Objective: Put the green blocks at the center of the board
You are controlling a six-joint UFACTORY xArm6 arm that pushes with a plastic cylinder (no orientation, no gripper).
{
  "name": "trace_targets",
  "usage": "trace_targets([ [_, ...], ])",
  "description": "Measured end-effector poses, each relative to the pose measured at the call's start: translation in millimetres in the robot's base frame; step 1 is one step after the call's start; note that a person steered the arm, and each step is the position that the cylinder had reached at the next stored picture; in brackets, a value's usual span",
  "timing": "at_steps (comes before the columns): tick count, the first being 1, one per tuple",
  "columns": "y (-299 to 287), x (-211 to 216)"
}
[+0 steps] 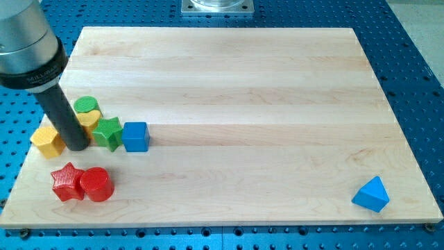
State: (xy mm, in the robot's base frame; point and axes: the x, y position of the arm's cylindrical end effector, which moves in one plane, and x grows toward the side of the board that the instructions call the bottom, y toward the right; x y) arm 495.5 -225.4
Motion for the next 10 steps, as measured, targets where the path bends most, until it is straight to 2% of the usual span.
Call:
trace_targets([
  [1, 12.1, 13.1],
  [2, 40.4, 7.1],
  [3, 102.3, -36.6],
  [5, 176.1, -60.6],
  [6, 145.9, -64.7],
  [8, 34.4, -110.2],
  [9, -23.3, -82.5],
  [10, -46.2, -38.3],
])
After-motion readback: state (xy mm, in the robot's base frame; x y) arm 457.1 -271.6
